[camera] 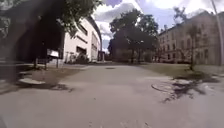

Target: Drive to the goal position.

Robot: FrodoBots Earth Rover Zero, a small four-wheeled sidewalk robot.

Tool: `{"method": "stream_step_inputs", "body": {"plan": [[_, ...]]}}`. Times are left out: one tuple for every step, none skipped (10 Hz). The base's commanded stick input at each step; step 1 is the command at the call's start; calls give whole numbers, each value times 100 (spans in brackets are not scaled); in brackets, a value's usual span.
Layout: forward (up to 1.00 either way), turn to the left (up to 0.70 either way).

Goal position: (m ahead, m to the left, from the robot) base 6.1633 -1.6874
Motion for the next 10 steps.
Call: {"method": "stream_step_inputs", "body": {"plan": [[85,1],[85,1],[85,1],[85,1],[85,1],[85,1],[85,1],[85,1],[85,1],[85,1]]}}
